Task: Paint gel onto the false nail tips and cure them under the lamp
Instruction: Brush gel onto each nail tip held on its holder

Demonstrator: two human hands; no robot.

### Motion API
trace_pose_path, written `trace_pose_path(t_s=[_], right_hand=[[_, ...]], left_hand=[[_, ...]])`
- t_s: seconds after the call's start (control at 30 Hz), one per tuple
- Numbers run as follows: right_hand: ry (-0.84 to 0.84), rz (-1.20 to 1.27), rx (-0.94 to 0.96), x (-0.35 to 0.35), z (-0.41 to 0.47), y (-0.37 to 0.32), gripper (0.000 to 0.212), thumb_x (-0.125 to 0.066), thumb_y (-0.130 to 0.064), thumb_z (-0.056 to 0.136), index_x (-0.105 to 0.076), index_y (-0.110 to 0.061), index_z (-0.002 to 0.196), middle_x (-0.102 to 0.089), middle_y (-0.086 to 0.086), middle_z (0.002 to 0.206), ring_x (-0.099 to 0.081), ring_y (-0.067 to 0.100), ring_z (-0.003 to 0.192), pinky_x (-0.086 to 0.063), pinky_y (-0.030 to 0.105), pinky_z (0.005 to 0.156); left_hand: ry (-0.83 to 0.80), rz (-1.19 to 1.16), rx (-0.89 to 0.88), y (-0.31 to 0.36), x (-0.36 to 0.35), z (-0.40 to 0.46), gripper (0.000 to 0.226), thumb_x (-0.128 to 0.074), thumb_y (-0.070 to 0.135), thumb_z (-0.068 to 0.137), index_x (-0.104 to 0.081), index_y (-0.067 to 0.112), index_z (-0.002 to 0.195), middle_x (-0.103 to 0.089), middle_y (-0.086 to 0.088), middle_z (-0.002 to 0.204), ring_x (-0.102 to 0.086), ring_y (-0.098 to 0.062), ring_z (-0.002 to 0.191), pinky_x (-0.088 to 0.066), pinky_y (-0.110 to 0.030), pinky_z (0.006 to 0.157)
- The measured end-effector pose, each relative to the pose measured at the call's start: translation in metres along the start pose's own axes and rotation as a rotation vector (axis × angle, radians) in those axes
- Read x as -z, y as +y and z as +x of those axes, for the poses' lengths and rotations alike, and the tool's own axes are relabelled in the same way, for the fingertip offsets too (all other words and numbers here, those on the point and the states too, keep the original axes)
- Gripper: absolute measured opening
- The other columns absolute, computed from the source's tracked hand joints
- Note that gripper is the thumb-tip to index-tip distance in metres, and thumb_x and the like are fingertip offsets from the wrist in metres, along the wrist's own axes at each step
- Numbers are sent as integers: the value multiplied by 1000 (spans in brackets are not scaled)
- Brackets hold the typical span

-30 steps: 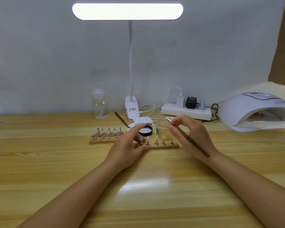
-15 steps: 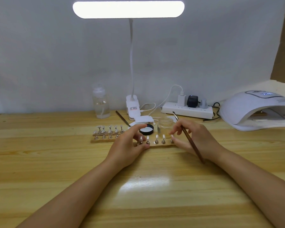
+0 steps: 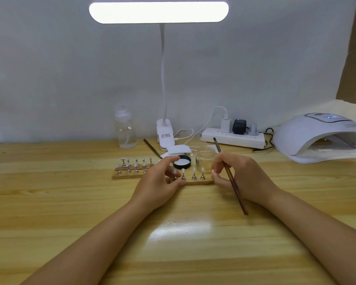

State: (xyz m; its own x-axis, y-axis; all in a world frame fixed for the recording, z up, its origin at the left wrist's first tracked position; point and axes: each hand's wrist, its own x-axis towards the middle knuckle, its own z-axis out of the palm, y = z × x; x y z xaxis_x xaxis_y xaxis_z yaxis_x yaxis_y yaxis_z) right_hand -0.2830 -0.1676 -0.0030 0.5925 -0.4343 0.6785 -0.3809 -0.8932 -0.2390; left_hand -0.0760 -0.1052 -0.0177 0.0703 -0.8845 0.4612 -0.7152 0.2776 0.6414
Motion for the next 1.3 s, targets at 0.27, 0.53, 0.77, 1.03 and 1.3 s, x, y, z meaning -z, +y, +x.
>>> trace_pose_path(t_s=[0.27,0.53,0.77,1.03,1.3], right_hand=[[115,51,4,-6,0,-3,12,-71,-8,77,-61,-8,83,-65,0,74,-63,11,70,-56,32,65],[218,180,140,-22,5,-28,13,-63,-18,81,-57,-10,90,-67,6,82,-64,8,75,-55,21,66],[220,257,109,-28,4,-32,15,-64,-18,82,-58,-8,92,-68,6,87,-63,8,85,-54,17,71],[371,390,-195,-12,11,-26,34,-39,-39,92,-63,-16,101,-59,-5,59,-55,-2,52,-42,10,51],[325,410,-658,10,42,4,34,-46,-36,95,-68,-17,77,-52,-9,51,-46,-8,42,-34,7,45]], left_hand=[[23,24,-36,1,0,-1,54,-72,20,77,-49,25,125,-59,9,98,-55,-5,91,-46,-22,80],[130,65,-387,11,1,-3,28,-69,27,76,-69,13,101,-59,9,97,-55,-6,92,-45,-22,80],[141,52,-464,13,2,-4,17,-65,17,77,-73,11,91,-70,-2,87,-65,-18,80,-52,-44,68],[233,-40,-363,9,2,-2,9,-70,9,76,-73,10,84,-67,6,77,-60,-6,68,-48,-20,69],[292,-158,-217,10,3,-2,25,-72,2,72,-67,25,80,-65,14,74,-58,1,66,-41,-5,68]])
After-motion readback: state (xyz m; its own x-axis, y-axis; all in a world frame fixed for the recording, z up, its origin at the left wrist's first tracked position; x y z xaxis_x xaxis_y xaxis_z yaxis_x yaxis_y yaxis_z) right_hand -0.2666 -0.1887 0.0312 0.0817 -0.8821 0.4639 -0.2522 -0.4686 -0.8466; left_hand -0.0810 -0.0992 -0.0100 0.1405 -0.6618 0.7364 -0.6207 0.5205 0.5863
